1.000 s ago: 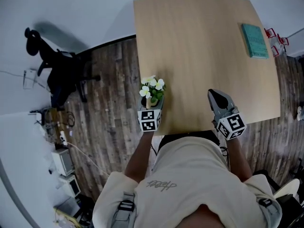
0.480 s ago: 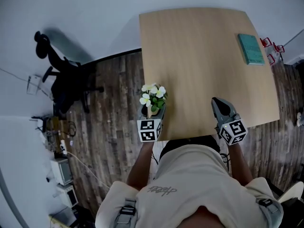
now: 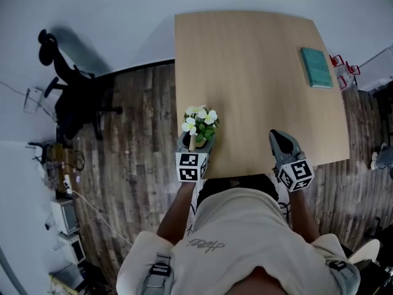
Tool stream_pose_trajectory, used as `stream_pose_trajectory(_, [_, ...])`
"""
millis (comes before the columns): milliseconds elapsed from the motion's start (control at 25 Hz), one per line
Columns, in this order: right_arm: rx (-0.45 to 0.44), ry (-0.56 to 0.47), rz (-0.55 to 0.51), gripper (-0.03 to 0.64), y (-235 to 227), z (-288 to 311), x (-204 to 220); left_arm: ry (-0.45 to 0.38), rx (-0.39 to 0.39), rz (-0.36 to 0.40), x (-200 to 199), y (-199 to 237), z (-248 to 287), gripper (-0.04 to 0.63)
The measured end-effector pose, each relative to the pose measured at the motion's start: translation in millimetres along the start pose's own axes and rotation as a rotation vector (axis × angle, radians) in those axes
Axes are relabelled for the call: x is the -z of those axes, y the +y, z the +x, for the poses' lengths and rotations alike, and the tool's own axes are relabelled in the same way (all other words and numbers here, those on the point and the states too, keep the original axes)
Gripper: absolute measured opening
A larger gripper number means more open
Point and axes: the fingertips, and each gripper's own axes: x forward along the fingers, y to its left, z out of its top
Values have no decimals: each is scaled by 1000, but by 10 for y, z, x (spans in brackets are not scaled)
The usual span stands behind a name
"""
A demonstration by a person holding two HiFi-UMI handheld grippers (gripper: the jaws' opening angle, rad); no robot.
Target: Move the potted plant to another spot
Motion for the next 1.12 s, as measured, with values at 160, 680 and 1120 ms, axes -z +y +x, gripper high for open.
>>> stream_pose_trajectory(160, [-12,-4,-24,3,-173,-55,25,-3,-13,6,-78,-153,81,351])
stream_pose_trajectory(680, [-17,-42,-4,3,-1247,-472,94,-1,-102,25,-550,-733,345,351])
stream_pose_trajectory(1120, [-43,-30,6,3,-2015,-960,392,-36,-101,20,-477,-1745,801,351])
